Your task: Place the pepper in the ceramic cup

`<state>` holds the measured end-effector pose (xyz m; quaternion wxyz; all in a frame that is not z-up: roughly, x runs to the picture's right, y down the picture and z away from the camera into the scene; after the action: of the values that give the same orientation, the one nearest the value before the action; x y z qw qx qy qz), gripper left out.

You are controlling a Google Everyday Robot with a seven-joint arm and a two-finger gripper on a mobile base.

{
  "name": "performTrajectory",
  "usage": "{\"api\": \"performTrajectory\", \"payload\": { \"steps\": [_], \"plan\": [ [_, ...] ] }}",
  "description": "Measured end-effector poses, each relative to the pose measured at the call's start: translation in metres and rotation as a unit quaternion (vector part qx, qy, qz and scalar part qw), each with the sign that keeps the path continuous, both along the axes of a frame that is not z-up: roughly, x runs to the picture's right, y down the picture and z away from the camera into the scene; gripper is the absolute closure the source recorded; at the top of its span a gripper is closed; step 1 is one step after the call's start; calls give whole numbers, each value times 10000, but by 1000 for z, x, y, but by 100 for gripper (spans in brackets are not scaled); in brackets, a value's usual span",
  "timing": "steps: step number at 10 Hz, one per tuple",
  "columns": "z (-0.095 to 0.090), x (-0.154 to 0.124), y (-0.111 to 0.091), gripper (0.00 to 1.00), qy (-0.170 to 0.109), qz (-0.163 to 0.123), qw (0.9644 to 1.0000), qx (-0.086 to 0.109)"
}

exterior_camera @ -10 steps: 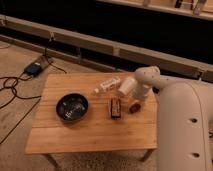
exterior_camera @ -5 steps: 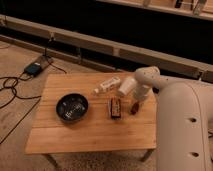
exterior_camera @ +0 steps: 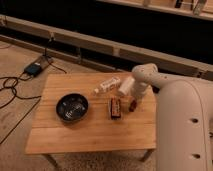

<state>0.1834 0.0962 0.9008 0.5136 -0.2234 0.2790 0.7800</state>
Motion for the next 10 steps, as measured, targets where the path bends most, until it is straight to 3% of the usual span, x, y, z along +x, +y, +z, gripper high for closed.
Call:
{"api": "performTrajectory", "payload": {
  "steps": [4,10],
  "plan": [
    [-28,-49,-21,100,-388,-431,9980,237],
    [-64,-116,-21,100,-865,-1037,9902,346]
  ]
}}
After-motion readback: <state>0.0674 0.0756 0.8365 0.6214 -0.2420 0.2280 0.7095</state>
